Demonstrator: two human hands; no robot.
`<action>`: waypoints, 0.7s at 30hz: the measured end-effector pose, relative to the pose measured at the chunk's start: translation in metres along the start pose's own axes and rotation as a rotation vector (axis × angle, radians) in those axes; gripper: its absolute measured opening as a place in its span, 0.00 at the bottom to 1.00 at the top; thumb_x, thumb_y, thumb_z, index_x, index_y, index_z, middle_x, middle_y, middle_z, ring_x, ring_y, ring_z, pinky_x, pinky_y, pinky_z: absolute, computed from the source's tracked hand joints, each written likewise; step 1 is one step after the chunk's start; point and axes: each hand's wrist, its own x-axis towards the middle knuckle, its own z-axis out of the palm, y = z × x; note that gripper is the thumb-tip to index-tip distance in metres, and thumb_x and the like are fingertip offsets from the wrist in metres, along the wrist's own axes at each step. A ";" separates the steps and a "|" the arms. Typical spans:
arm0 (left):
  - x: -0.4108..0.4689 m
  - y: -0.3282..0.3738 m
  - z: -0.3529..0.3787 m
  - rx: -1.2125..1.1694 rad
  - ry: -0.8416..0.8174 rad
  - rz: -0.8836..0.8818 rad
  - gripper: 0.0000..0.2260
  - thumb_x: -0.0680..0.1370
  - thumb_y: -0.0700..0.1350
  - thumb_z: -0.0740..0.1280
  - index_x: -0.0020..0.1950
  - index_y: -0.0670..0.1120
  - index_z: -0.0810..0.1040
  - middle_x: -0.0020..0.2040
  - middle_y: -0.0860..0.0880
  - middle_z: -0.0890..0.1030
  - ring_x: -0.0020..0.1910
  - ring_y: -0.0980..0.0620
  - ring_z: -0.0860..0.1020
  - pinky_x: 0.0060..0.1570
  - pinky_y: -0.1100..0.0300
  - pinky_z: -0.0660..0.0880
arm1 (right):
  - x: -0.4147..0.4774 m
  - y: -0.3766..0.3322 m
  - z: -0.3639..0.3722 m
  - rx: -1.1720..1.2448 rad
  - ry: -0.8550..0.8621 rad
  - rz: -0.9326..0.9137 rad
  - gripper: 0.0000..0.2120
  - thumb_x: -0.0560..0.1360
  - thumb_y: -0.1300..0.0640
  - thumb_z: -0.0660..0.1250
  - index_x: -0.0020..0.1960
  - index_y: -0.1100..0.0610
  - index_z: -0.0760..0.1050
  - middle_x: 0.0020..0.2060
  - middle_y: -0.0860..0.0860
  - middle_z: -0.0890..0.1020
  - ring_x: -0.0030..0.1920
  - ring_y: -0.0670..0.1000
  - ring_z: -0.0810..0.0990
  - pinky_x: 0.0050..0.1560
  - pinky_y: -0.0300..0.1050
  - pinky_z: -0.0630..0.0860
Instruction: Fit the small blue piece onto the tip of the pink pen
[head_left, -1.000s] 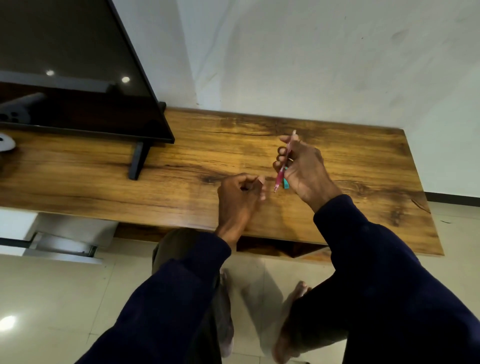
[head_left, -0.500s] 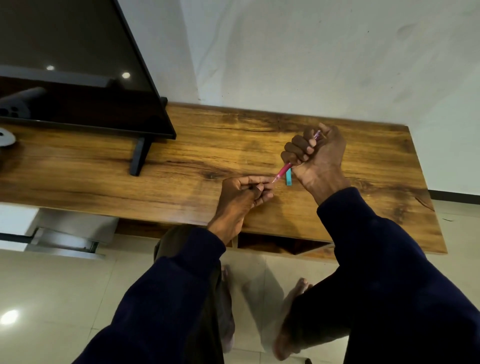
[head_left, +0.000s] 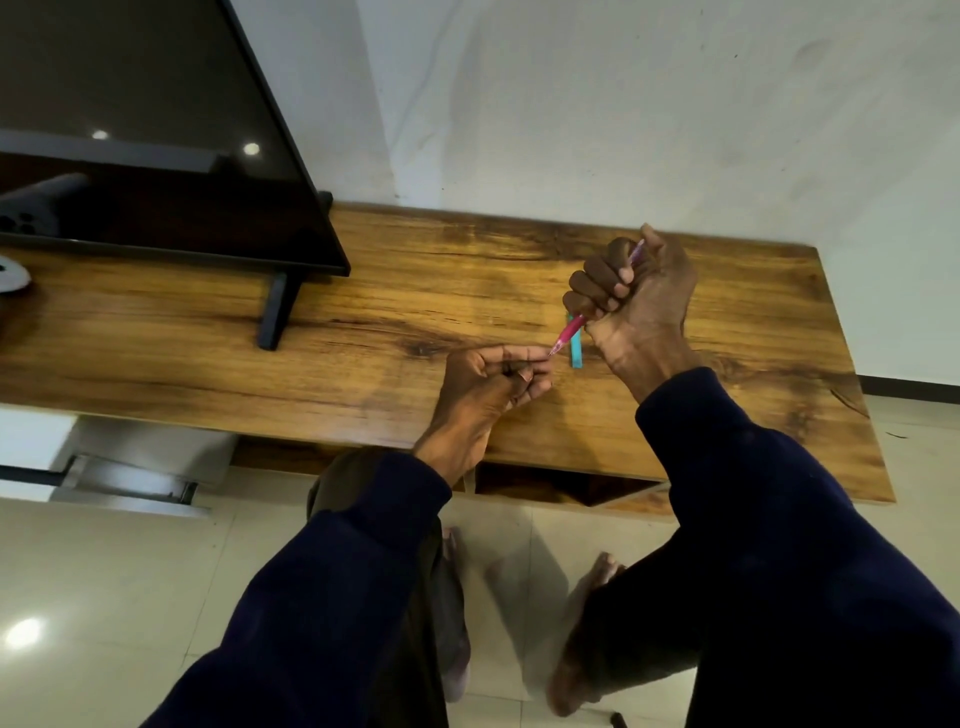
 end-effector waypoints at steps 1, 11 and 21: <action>0.000 0.000 0.001 -0.003 -0.004 -0.002 0.11 0.80 0.29 0.66 0.56 0.39 0.85 0.53 0.41 0.88 0.53 0.48 0.87 0.51 0.60 0.84 | 0.000 -0.001 0.001 -0.014 -0.015 -0.004 0.22 0.81 0.50 0.53 0.30 0.55 0.59 0.25 0.49 0.53 0.27 0.48 0.50 0.30 0.42 0.50; 0.003 -0.005 0.002 -0.073 -0.016 -0.054 0.13 0.80 0.27 0.65 0.56 0.38 0.85 0.53 0.40 0.88 0.52 0.48 0.87 0.49 0.62 0.83 | 0.002 -0.002 0.007 -0.071 -0.093 0.005 0.23 0.81 0.51 0.51 0.28 0.55 0.60 0.21 0.48 0.58 0.25 0.47 0.51 0.29 0.42 0.48; 0.003 -0.006 0.005 -0.103 -0.025 -0.061 0.14 0.79 0.27 0.65 0.55 0.40 0.86 0.51 0.42 0.88 0.48 0.50 0.87 0.54 0.59 0.84 | 0.002 -0.004 0.012 -0.077 -0.070 -0.001 0.23 0.82 0.51 0.52 0.28 0.55 0.61 0.21 0.47 0.59 0.25 0.47 0.51 0.28 0.40 0.50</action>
